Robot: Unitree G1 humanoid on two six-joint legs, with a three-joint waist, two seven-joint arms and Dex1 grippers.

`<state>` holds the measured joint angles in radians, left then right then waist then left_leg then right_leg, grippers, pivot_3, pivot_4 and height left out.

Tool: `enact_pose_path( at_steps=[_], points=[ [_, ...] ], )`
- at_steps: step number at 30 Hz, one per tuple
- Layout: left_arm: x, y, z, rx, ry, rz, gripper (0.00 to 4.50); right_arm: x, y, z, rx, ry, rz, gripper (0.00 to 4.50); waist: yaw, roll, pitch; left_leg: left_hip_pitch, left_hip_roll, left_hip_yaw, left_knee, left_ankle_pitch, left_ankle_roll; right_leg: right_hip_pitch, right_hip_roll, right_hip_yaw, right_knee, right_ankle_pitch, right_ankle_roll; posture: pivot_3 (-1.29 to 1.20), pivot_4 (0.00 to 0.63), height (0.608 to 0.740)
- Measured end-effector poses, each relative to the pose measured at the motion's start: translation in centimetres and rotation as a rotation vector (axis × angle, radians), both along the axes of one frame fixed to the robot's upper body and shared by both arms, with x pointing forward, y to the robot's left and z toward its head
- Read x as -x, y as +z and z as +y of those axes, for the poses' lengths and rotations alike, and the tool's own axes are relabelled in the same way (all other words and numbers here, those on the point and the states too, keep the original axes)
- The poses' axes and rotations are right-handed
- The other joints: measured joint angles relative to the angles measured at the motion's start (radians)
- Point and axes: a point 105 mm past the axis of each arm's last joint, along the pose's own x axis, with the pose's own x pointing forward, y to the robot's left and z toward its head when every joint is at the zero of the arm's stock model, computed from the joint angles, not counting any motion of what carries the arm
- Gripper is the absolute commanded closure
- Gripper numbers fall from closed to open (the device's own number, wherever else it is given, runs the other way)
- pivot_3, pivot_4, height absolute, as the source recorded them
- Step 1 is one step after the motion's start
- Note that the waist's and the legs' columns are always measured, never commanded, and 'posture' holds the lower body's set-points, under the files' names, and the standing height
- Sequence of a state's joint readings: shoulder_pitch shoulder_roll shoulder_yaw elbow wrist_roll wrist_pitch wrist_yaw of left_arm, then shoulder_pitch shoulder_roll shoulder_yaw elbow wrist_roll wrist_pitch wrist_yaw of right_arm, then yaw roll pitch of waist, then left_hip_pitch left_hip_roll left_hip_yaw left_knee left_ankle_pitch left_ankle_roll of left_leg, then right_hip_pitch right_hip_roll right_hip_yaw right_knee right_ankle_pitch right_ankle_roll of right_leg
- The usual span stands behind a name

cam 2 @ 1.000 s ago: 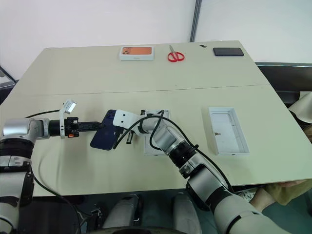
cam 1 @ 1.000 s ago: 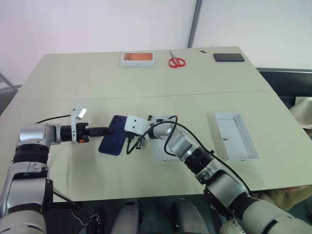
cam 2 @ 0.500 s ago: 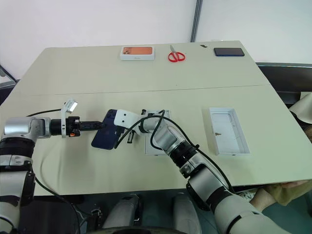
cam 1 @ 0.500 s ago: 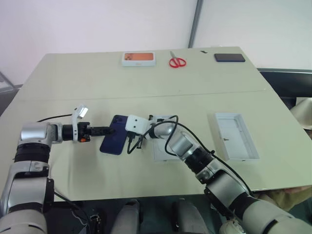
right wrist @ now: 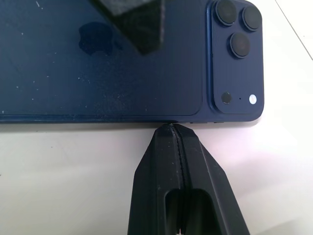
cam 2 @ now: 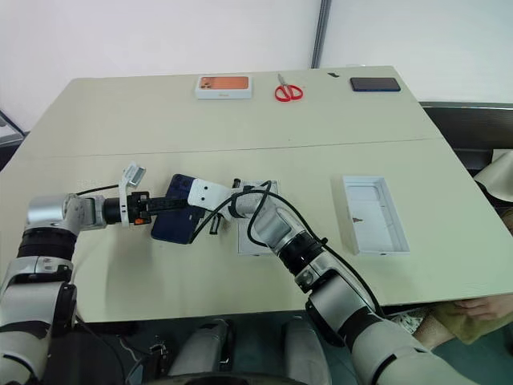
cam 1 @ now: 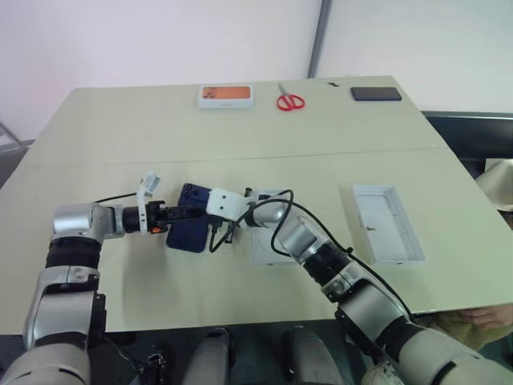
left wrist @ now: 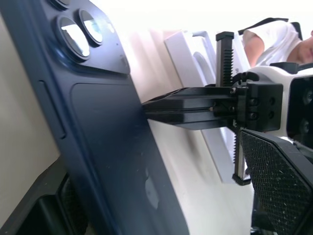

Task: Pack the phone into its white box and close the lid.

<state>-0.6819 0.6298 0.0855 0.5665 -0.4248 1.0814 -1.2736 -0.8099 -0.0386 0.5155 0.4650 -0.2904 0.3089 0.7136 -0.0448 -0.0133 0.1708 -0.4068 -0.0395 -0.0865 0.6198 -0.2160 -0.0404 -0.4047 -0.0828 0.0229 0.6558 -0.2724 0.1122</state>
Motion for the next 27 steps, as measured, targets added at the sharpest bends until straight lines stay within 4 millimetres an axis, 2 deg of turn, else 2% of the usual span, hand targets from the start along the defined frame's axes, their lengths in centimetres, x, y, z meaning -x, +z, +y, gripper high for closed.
enact_pose_path(
  at_steps=[9,18,22,27],
  points=[
    [0.0,-0.1,0.0,0.013,0.016,0.000,0.06,0.0,0.0,0.0,0.001,0.001,0.000,4.50,0.000,0.000,0.000,0.000,0.000,0.000,0.000,0.000,0.000,0.000,0.000,0.000,0.000,0.000,0.000,0.00,0.150,0.740],
    [-0.4,-0.3,0.9,0.058,0.081,0.004,0.06,0.1,0.0,0.1,0.003,0.007,-0.004,4.50,-0.001,0.000,0.000,0.000,0.000,0.000,-0.001,0.000,0.000,-0.001,0.000,0.000,0.000,0.000,0.000,0.00,0.150,0.740],
    [-0.5,-0.8,1.2,0.043,0.103,0.017,1.80,0.1,0.0,0.2,0.005,0.014,-0.008,4.50,-0.001,0.000,0.000,0.000,0.000,0.000,-0.001,0.000,-0.001,-0.001,0.000,0.000,0.000,0.000,0.000,0.00,0.150,0.740],
    [-0.3,-1.1,1.2,0.046,0.101,0.025,1.80,0.1,0.0,0.1,0.007,0.014,-0.010,4.50,0.000,0.000,0.000,0.000,0.000,0.000,-0.002,0.001,-0.001,-0.002,0.000,0.001,0.000,0.000,0.000,0.00,0.150,0.740]
  ],
)
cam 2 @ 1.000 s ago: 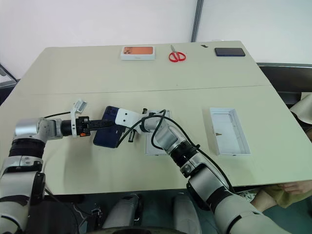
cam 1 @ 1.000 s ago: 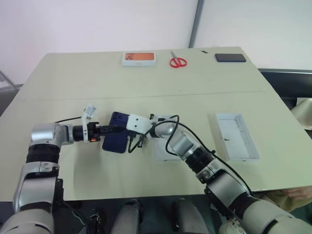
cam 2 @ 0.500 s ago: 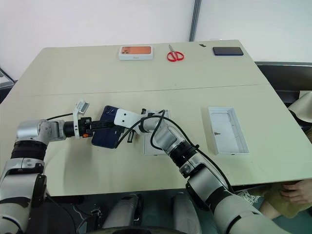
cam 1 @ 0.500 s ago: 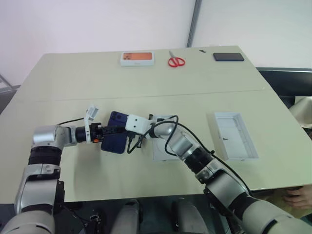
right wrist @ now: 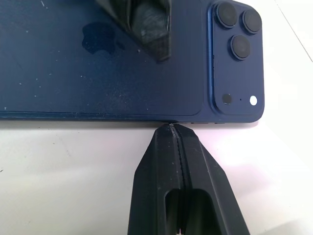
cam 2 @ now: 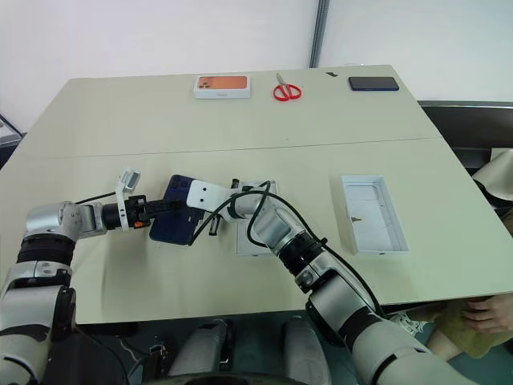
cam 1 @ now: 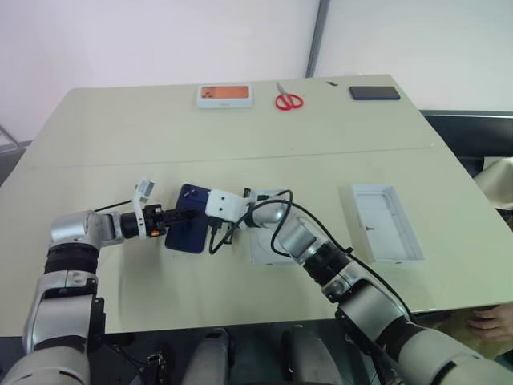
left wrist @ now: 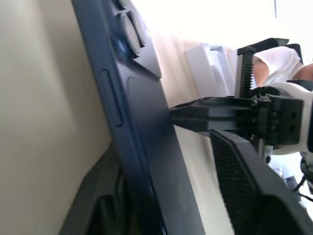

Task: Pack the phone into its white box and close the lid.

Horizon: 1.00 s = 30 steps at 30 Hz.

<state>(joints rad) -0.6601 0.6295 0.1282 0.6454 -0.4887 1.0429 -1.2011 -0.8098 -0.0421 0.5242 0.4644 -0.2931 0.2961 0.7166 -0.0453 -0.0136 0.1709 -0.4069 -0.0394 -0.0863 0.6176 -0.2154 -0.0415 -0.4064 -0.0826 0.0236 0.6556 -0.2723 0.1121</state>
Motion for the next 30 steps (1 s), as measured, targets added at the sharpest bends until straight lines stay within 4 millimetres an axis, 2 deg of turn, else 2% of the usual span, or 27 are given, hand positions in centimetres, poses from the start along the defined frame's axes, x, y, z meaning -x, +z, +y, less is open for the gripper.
enact_pose_path(
  at_steps=[4,7,10,12,19,20,24,30],
  points=[
    [0.1,0.0,0.1,-0.005,-0.001,-0.002,1.80,0.0,0.0,0.0,0.002,0.002,-0.002,4.50,0.000,0.000,0.000,0.000,0.000,0.000,0.000,0.000,0.000,0.000,0.000,0.000,0.000,0.000,0.000,0.00,0.150,0.740],
    [0.2,-0.2,0.3,-0.012,0.006,0.004,2.67,0.1,0.0,0.1,0.001,0.004,-0.002,4.50,-0.001,0.000,0.000,0.000,0.000,0.000,-0.001,0.000,0.000,-0.001,0.000,0.000,0.000,0.000,0.000,0.00,0.150,0.740],
    [0.8,-0.7,0.5,0.017,0.011,0.039,4.13,0.1,0.0,0.1,0.002,0.005,-0.003,4.50,-0.001,0.000,0.000,0.000,0.000,0.000,-0.001,0.000,0.000,-0.001,0.000,0.000,0.000,0.000,0.000,0.00,0.150,0.740],
    [0.8,0.3,-0.1,0.055,-0.021,0.010,4.13,0.1,-0.1,0.0,0.009,0.004,-0.006,4.50,0.000,-0.001,0.000,0.002,0.000,0.000,-0.002,0.000,-0.001,0.001,0.000,0.000,0.000,0.000,0.000,0.00,0.150,0.740],
    [0.9,0.2,0.1,0.058,-0.012,0.018,4.13,0.2,-0.1,0.0,0.010,0.009,-0.006,4.50,-0.001,-0.001,0.000,0.002,0.000,0.000,-0.003,0.001,-0.001,0.001,0.000,0.000,0.000,0.000,-0.001,0.00,0.150,0.740],
    [0.9,0.2,0.1,0.061,-0.007,0.024,4.32,0.2,-0.1,0.0,0.010,0.008,-0.006,4.50,-0.001,-0.001,0.000,0.002,0.000,0.000,-0.003,0.001,-0.001,0.001,0.000,0.000,0.000,0.000,-0.001,0.00,0.150,0.740],
    [0.9,0.1,0.3,0.099,0.031,0.065,4.32,0.2,0.0,0.0,0.003,0.010,-0.002,4.50,-0.001,-0.001,0.000,0.002,0.000,0.000,-0.003,0.001,-0.001,0.000,0.000,0.000,0.000,0.000,-0.001,0.00,0.150,0.740],
    [1.2,0.0,0.8,0.154,0.081,0.076,4.32,0.9,1.2,-0.4,-0.160,0.019,0.078,4.50,-0.001,-0.001,0.000,0.000,0.001,-0.001,-0.003,0.001,-0.002,-0.002,0.000,0.000,0.000,0.000,-0.001,0.00,0.150,0.740]
  ],
)
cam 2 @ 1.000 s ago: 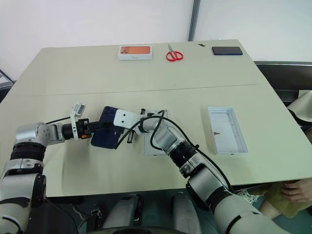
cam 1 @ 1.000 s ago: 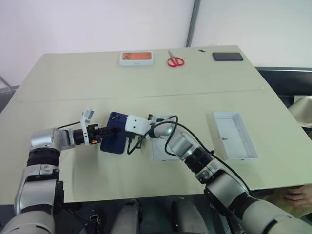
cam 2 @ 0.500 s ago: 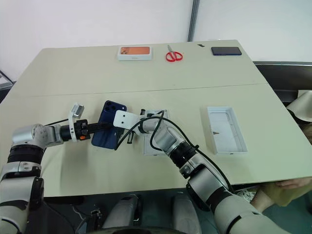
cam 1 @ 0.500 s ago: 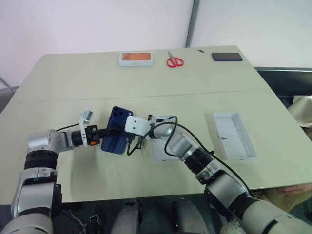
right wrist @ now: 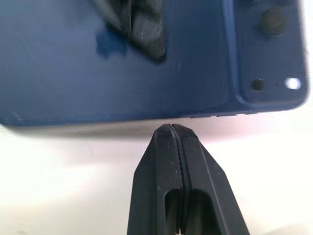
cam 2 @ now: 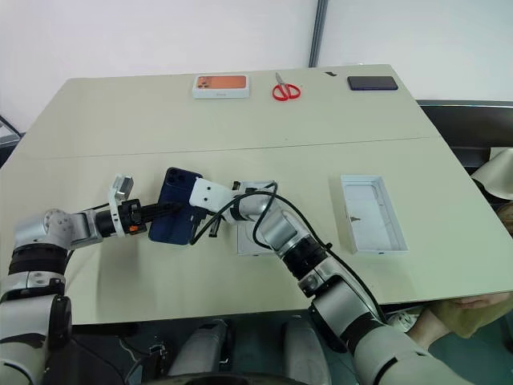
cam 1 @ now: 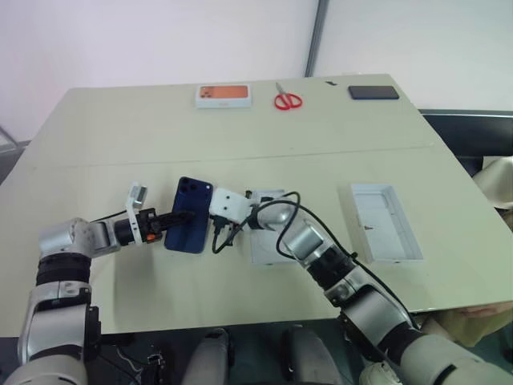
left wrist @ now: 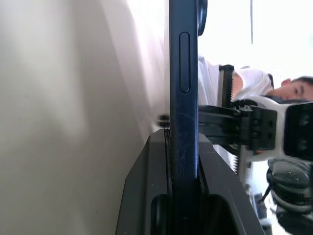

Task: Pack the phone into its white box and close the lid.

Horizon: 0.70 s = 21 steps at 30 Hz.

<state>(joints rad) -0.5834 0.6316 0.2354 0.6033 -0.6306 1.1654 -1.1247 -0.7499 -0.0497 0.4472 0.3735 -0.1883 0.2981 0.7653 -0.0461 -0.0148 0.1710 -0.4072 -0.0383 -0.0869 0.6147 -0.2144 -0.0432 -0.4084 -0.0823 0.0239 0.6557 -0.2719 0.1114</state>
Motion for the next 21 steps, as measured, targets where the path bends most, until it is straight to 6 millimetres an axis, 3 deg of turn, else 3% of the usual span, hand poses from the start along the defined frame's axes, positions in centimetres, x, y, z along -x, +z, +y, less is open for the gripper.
enact_pose_path(
  at_steps=[6,10,14,21],
  points=[
    [0.2,1.4,0.5,0.158,0.082,-0.009,4.32,0.8,4.1,-0.9,-0.250,0.046,0.096,4.50,0.002,-0.001,0.001,-0.001,0.001,0.000,0.000,0.000,-0.001,-0.001,-0.001,0.000,0.000,0.000,0.000,0.00,0.150,0.740],
    [0.6,2.4,0.6,0.213,0.102,-0.011,4.50,1.7,5.7,-2.7,-0.295,0.097,0.129,2.66,0.004,-0.002,0.001,-0.001,0.001,-0.001,0.000,0.000,-0.001,0.000,-0.002,0.000,0.000,0.000,0.000,0.00,0.150,0.740],
    [0.6,2.3,-0.2,0.253,0.118,0.008,4.50,2.4,4.2,-5.9,-0.200,0.108,0.117,0.66,0.009,-0.002,0.001,-0.002,0.000,0.000,0.000,0.000,-0.001,0.000,-0.004,-0.001,-0.001,0.000,0.000,0.00,0.150,0.740],
    [0.4,2.8,-2.1,0.243,0.108,-0.023,4.50,6.2,2.3,-10.4,-0.035,0.232,0.142,0.66,0.003,-0.003,0.002,-0.001,0.000,0.001,0.000,0.000,-0.001,0.000,-0.004,-0.001,-0.002,0.000,0.000,0.00,0.150,0.740]
  ],
)
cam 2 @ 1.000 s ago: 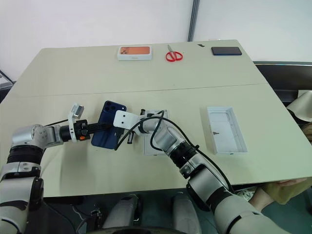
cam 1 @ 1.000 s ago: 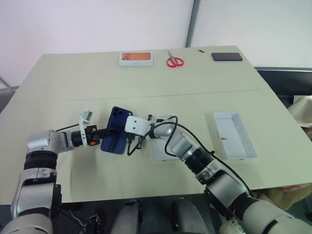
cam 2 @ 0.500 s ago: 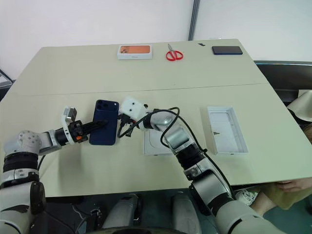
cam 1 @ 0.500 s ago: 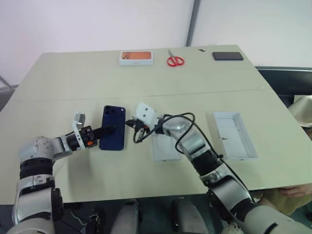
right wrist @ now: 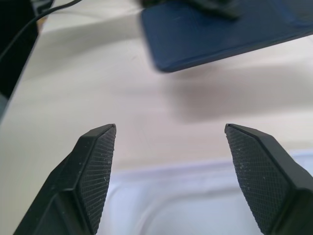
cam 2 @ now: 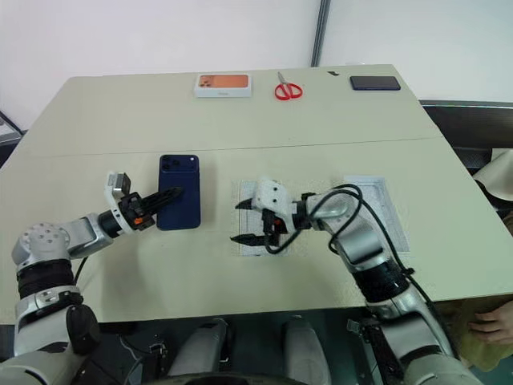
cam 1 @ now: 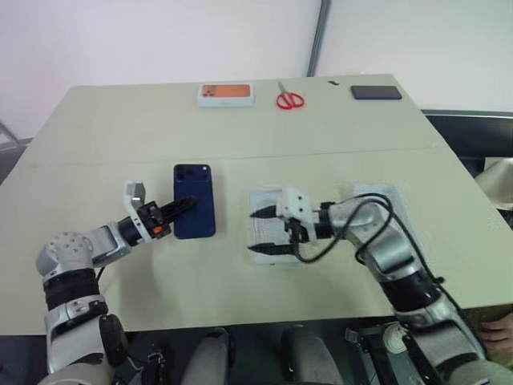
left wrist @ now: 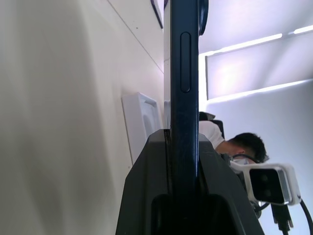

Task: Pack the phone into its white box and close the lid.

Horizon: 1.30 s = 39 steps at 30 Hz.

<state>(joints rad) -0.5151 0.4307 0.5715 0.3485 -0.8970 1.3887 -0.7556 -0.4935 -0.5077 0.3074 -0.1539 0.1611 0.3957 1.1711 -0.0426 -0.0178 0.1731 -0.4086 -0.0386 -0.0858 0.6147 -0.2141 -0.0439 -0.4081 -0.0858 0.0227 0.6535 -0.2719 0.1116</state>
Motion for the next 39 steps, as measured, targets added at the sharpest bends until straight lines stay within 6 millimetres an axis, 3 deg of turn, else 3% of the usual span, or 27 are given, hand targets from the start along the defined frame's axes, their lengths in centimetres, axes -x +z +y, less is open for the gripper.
enact_pose_path(
  at_steps=[4,13,17,23,27,39],
  points=[
    [0.2,0.2,-0.2,-0.001,-0.003,-0.011,4.50,1.1,-1.8,-2.2,0.123,0.032,-0.013,0.66,0.000,-0.001,0.000,0.000,0.000,0.000,0.000,0.000,0.000,0.001,0.001,0.000,-0.001,0.000,0.000,0.00,0.150,0.740],
    [0.5,-0.1,-1.1,-0.031,-0.025,-0.017,4.50,1.2,-3.7,-2.9,0.215,0.023,-0.030,0.66,0.007,-0.001,0.001,0.000,0.000,0.000,0.000,0.000,0.000,0.001,-0.001,0.000,-0.001,0.000,0.000,0.00,0.150,0.740],
    [0.6,-0.1,-1.6,-0.020,-0.033,-0.019,4.50,0.9,-4.1,-3.0,0.226,0.007,-0.026,1.92,0.009,-0.002,0.001,0.000,0.000,0.000,0.000,0.000,0.000,0.002,-0.001,0.000,-0.002,0.000,0.000,0.00,0.150,0.740],
    [0.6,-0.1,-2.1,-0.026,-0.035,-0.022,4.50,0.8,-4.2,-3.0,0.231,0.010,-0.044,1.92,0.012,-0.002,0.001,0.000,0.000,0.000,0.001,0.000,0.000,0.002,-0.001,0.000,-0.002,0.000,0.000,0.00,0.150,0.740],
    [0.6,-0.1,-2.1,-0.032,-0.031,-0.017,4.50,0.8,-4.3,-2.6,0.220,0.014,-0.040,3.24,0.011,-0.002,0.001,0.000,0.000,0.000,0.000,0.000,0.000,0.002,-0.001,0.000,-0.002,0.000,0.000,0.00,0.150,0.740],
    [0.6,0.4,-2.7,-0.005,-0.037,-0.003,4.50,0.0,-4.1,-1.1,0.187,-0.007,-0.073,3.24,0.002,-0.003,0.000,0.001,0.000,-0.001,0.001,0.000,0.000,0.003,0.000,-0.001,-0.002,0.000,0.000,0.00,0.150,0.740]
  ],
)
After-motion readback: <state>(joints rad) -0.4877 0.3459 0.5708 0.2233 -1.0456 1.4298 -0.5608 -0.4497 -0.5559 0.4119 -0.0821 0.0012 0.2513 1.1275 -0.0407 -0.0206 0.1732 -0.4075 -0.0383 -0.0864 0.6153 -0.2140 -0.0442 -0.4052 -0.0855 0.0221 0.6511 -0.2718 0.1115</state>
